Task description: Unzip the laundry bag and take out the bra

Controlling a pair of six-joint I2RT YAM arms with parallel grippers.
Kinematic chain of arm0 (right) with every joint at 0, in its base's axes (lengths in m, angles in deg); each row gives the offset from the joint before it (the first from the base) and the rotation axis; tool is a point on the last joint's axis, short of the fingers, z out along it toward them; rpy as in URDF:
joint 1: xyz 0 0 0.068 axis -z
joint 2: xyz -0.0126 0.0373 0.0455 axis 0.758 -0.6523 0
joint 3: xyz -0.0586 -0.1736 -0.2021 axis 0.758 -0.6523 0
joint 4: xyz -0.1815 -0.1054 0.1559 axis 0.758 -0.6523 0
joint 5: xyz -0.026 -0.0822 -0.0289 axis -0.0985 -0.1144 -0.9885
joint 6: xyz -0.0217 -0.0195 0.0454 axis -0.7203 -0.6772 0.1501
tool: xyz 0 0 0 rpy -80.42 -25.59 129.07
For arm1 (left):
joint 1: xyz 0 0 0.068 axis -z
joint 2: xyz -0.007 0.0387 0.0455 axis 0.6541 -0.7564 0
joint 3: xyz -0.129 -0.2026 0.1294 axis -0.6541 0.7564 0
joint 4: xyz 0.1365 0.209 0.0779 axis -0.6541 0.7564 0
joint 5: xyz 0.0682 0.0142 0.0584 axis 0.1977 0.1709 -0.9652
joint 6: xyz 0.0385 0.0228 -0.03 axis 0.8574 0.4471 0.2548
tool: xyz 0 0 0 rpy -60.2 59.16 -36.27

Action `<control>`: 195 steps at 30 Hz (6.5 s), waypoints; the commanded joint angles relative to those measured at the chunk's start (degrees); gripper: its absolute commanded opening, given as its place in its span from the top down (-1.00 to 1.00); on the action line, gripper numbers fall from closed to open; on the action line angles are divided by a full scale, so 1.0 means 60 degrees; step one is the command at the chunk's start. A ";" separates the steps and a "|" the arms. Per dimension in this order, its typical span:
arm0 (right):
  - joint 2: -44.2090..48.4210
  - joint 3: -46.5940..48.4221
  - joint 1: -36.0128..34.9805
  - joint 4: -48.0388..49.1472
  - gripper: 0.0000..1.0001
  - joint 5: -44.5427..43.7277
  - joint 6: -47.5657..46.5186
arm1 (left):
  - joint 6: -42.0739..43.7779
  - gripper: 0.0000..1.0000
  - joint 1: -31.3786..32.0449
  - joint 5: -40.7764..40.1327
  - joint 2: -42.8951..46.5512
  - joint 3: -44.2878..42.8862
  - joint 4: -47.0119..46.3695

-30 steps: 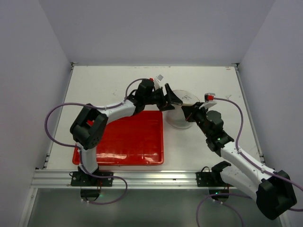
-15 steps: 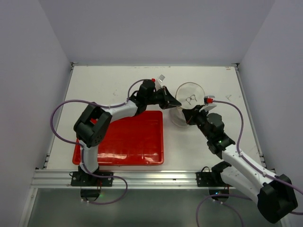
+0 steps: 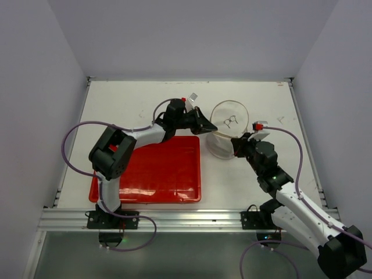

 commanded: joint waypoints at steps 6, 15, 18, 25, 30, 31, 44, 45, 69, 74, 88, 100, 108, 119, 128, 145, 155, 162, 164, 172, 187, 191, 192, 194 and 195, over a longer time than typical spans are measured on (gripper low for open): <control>0.0040 0.0586 0.0161 -0.0397 1.00 -0.1086 -0.0482 | 0.0469 1.00 -0.0311 0.0329 0.0617 0.0229 -0.0274; -0.0120 0.0688 0.0220 -0.0456 1.00 -0.1700 -0.0731 | 0.0484 1.00 -0.0384 0.0212 0.0720 0.0390 -0.0274; -0.0325 0.0718 0.0264 -0.0412 1.00 -0.1819 -0.0746 | 0.0455 1.00 -0.0384 0.0139 0.0807 0.0420 -0.0288; -0.0413 0.0820 0.0337 -0.0266 1.00 -0.1441 -0.0878 | 0.0513 0.93 -0.0326 0.0080 0.0895 0.0303 -0.0200; -0.0707 0.1391 0.0352 -0.0602 1.00 -0.0693 -0.1083 | 0.0630 -0.10 -0.0164 0.0241 0.1129 0.0317 -0.0201; -0.0678 0.1348 0.0337 -0.0646 1.00 -0.0401 -0.1127 | 0.0732 -0.18 -0.0179 0.0227 0.1362 0.0317 0.0002; 0.0230 0.0410 0.0337 -0.0440 0.95 0.0570 -0.1610 | 0.3164 -0.50 -0.0736 -0.0784 0.1320 -0.1148 0.3373; 0.0216 0.0425 0.0337 -0.0586 0.75 0.0235 -0.1596 | 0.3208 -0.50 -0.0736 -0.0871 0.1378 -0.1119 0.3432; 0.0290 0.2459 0.0337 -0.3777 0.00 -0.0280 0.0440 | 0.5406 -0.36 -0.0121 -0.2454 0.0399 -0.3051 0.6040; 0.0201 0.2666 0.0337 -0.4089 0.00 -0.0501 0.0353 | 0.5391 -0.36 0.0143 -0.2336 0.0003 -0.3301 0.6084; -0.2544 0.4447 0.0351 -0.3532 -0.01 -0.0675 -0.0626 | 0.5114 -0.13 0.0538 -0.2307 -0.0379 -0.3317 0.5820; -0.5539 0.6398 0.1523 -0.4628 -0.07 0.0830 -0.1476 | 0.4952 -0.14 0.0583 -0.2732 0.0543 -0.2540 0.5454; -0.6259 0.6899 0.1553 -0.5450 -0.19 0.2209 -0.2064 | 0.4776 -0.20 0.0466 -0.3319 0.1642 -0.1588 0.4897; -0.6082 0.6914 0.1393 -0.6213 -0.16 0.1783 -0.2416 | 0.4630 -0.20 0.0334 -0.3026 0.2185 -0.0943 0.4399; -0.6654 0.7002 0.0864 -0.6403 -0.13 0.0116 -0.2460 | 0.4586 -0.20 0.0246 -0.2982 0.2433 -0.0723 0.4282; -0.7078 0.7089 0.0674 -0.6154 0.79 -0.1159 -0.2680 | 0.4439 -0.22 0.0114 -0.2704 0.2376 -0.0664 0.4092; -0.6204 0.6830 0.0513 -0.3521 1.00 -0.0575 -0.4392 | 0.4511 -0.29 -0.0281 -0.2351 0.1863 -0.1410 0.4530; -0.4386 0.4399 0.0469 0.0359 1.00 0.0815 -0.5842 | 0.4498 -0.35 -0.0765 -0.2016 0.0956 -0.1982 0.4634; -0.4048 0.3375 0.0483 0.2029 1.00 0.0848 -0.5960 | 0.4570 -0.36 -0.0911 -0.1956 0.0707 -0.2376 0.4750; -0.4470 0.2783 0.0483 0.4784 1.00 0.0846 -0.5917 | 0.5025 -0.42 -0.1029 -0.1722 -0.0730 -0.4324 0.5674; -0.5029 0.3897 0.0966 0.5667 1.00 0.1842 -0.6386 | 0.5157 -0.48 -0.1190 -0.1634 -0.1242 -0.5073 0.5864; -0.4516 0.3123 0.1055 0.5915 1.00 0.2280 -0.5963 | 0.5142 -0.49 -0.1190 -0.1459 -0.1798 -0.5731 0.6083; -0.4443 0.2961 0.1040 0.6061 1.00 0.2369 -0.5845 | 0.5099 -0.49 -0.1190 -0.1313 -0.2017 -0.5863 0.6113; -0.4354 0.2537 0.1040 0.6588 1.00 0.2516 -0.5523 | 0.4953 -0.49 -0.1190 -0.1151 -0.2165 -0.5967 0.5967; -0.4383 0.2462 0.1055 0.6691 1.00 0.2575 -0.5449 | 0.4923 -0.49 -0.1190 -0.1078 -0.2296 -0.5981 0.5937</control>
